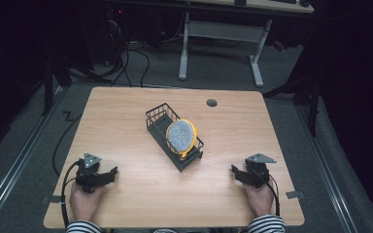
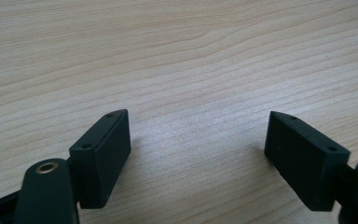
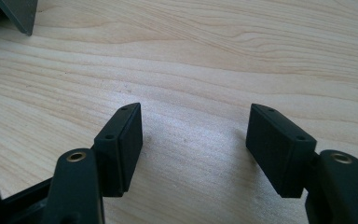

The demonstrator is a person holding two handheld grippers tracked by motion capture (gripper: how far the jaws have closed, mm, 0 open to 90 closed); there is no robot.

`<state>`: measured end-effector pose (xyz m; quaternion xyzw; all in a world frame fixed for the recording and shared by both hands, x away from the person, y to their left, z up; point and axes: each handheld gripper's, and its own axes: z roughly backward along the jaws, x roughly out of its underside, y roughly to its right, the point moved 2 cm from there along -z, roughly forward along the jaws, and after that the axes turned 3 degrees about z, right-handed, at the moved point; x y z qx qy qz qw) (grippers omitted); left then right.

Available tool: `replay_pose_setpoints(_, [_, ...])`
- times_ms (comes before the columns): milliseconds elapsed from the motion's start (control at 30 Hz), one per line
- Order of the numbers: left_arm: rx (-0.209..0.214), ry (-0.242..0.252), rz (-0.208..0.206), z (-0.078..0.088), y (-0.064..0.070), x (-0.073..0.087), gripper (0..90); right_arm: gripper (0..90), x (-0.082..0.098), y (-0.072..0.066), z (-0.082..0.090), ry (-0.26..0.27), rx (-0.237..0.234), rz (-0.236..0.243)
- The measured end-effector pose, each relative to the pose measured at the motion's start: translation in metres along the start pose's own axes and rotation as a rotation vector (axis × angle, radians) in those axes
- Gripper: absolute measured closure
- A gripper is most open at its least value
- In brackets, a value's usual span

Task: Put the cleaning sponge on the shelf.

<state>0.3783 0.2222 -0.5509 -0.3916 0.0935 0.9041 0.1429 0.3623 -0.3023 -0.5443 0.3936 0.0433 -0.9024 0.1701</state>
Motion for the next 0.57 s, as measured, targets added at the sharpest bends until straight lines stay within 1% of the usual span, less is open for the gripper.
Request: replay_pose_setpoints(567, [-0.001,0.003,0.004,0.0000,-0.0002,0.0002,23.0,36.3,0.0002,-0.0008,0.0002,0.000,0.002,-0.002])
